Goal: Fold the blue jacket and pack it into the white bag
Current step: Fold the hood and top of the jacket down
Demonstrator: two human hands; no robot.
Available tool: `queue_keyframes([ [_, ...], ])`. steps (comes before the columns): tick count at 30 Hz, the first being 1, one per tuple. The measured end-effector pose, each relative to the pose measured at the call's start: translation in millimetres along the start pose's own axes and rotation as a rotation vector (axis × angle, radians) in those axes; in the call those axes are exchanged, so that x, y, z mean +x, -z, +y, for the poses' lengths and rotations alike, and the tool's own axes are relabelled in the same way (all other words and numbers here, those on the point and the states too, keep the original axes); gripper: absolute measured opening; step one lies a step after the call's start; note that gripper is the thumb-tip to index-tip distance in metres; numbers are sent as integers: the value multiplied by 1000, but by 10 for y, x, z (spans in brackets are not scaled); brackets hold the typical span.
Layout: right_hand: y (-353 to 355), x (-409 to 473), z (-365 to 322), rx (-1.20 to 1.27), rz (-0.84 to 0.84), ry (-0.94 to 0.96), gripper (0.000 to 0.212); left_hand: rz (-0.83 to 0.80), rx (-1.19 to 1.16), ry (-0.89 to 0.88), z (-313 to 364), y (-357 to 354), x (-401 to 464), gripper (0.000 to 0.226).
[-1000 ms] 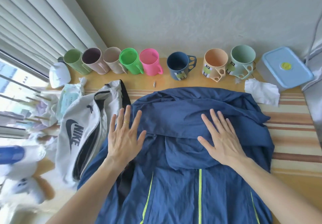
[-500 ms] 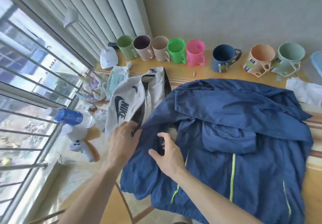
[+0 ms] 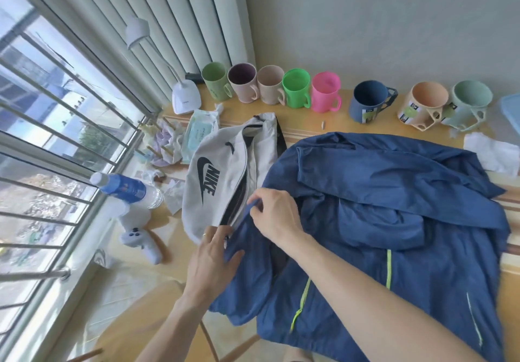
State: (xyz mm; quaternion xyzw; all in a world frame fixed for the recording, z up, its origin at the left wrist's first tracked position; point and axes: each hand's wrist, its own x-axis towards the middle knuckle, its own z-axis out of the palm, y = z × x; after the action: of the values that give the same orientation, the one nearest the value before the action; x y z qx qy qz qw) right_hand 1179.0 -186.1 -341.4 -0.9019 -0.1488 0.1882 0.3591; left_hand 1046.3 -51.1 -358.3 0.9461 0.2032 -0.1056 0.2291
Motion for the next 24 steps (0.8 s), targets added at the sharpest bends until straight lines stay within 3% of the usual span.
queue_keyframes([
  [3,284,42,-46,340,-8,25,14,-20,-72,-24,-55,-31,-22,25],
  [8,746,125,138,633,-12,-186,30,-5,-280,101,73,386,52,44],
  [11,991,29,324,782,23,-321,39,-23,-456,148,546,761,217,35],
  [13,1220,-110,434,847,17,-292,30,-63,-719,187,1051,853,454,24],
  [16,1555,-348,649,931,-66,-252,29,-193,-943,110,1877,676,808,35],
  [19,1912,-500,1008,1004,-18,-322,43,-462,-997,34,2698,235,963,35],
  [21,2111,-550,1408,1030,28,-411,46,-613,-938,17,3078,-58,954,38],
  [24,2330,-584,2146,1094,169,-693,37,-638,-856,-68,3196,-385,861,34],
])
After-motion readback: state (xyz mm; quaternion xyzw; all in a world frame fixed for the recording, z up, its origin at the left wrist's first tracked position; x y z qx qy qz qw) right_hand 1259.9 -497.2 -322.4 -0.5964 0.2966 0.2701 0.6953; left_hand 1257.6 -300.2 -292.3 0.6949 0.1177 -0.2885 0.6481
